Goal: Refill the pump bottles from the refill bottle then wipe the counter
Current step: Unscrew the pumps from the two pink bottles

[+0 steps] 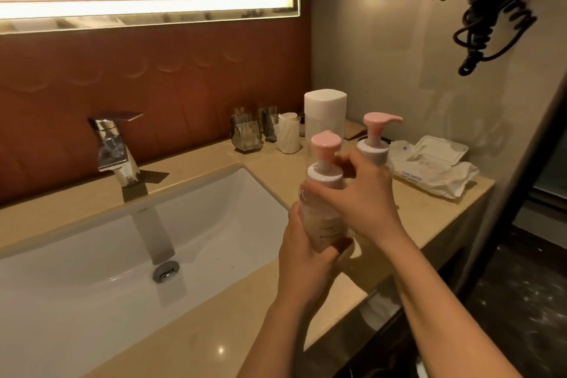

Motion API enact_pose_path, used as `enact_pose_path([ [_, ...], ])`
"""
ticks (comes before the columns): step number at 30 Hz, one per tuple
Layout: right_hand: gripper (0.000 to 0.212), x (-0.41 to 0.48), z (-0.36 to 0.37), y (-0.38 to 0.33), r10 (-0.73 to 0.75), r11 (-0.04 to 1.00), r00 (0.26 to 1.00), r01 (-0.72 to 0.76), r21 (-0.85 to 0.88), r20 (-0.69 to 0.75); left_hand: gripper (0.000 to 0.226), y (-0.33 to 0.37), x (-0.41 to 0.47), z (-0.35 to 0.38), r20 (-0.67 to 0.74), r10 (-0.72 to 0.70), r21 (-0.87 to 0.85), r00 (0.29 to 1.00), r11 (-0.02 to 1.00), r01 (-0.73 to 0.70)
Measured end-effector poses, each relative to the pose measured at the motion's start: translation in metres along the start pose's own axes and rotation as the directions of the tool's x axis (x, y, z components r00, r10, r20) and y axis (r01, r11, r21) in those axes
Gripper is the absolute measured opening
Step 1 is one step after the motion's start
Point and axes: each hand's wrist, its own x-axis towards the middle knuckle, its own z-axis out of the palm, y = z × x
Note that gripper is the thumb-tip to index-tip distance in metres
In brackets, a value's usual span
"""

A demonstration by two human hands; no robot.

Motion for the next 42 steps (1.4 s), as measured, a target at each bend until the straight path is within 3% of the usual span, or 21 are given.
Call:
enact_pose_path([
  [6, 0.034, 0.003, -0.01, 0.004, -0.022, 0.981, 0.959, -0.034, 0.189, 0.283, 0.077, -0.003, 0.002, 0.0, 0.011, -0.004, -0.033, 1.0, 0.999, 0.004],
  [8, 0.042, 0.005, -0.006, 0.003, 0.009, 0.988, 0.966, -0.049, 0.149, 0.259, 0.077, 0.0, 0.002, 0.0, 0.017, -0.019, -0.051, 1.0, 0.998, 0.02],
  [11, 0.064, 0.007, 0.004, 0.0, 0.075, 0.997, 0.995, -0.077, 0.029, 0.06, 0.078, 0.0, 0.003, 0.0, 0.02, -0.018, -0.039, 1.0, 0.999, 0.018],
  [14, 0.057, 0.005, 0.005, -0.003, 0.049, 0.999, 0.998, -0.049, 0.006, -0.042, 0.077, -0.001, 0.002, 0.001, -0.001, -0.015, -0.024, 1.0, 1.0, 0.015],
  [17, 0.043, 0.003, -0.005, -0.002, 0.01, 0.999, 0.999, -0.012, 0.034, 0.043, 0.074, -0.002, 0.002, 0.001, 0.0, -0.018, -0.034, 1.0, 0.999, 0.018],
  [21, 0.056, 0.005, -0.015, -0.002, 0.011, 0.997, 0.974, -0.028, 0.07, 0.227, 0.073, -0.002, 0.002, 0.002, -0.006, -0.023, -0.031, 1.0, 0.999, 0.023],
  [24, 0.071, 0.007, -0.009, -0.005, 0.015, 0.996, 0.987, 0.0, -0.094, 0.159, 0.077, -0.002, 0.003, 0.002, -0.006, -0.035, -0.02, 0.999, 0.999, 0.035],
  [27, 0.069, 0.01, -0.008, -0.009, -0.013, 0.99, 0.997, 0.023, -0.14, 0.074, 0.077, -0.002, 0.003, 0.001, -0.012, -0.022, 0.002, 1.0, 1.0, 0.022],
  [30, 0.055, 0.011, -0.014, -0.007, -0.028, 0.997, 0.986, 0.039, -0.062, 0.167, 0.076, -0.001, 0.001, 0.002, -0.012, -0.031, -0.015, 0.999, 0.999, 0.031],
  [33, 0.055, 0.007, -0.013, -0.002, -0.048, 0.998, 0.964, 0.06, -0.036, 0.263, 0.074, 0.001, 0.001, 0.003, -0.017, -0.045, -0.032, 0.999, 0.999, 0.044],
  [35, 0.067, 0.006, -0.009, -0.002, -0.031, 0.994, 0.973, 0.053, -0.092, 0.23, 0.075, 0.001, 0.002, 0.002, -0.018, -0.051, -0.034, 0.999, 0.998, 0.05],
  [38, 0.08, 0.008, -0.006, -0.005, -0.042, 0.943, 0.997, 0.061, -0.328, 0.065, 0.08, 0.001, 0.002, 0.002, -0.007, -0.046, -0.017, 0.999, 0.999, 0.045],
  [42, 0.065, 0.01, -0.007, -0.008, -0.08, 0.952, 0.996, 0.087, -0.293, 0.035, 0.079, 0.0, 0.002, 0.001, -0.013, -0.014, 0.016, 1.0, 1.0, 0.015],
])
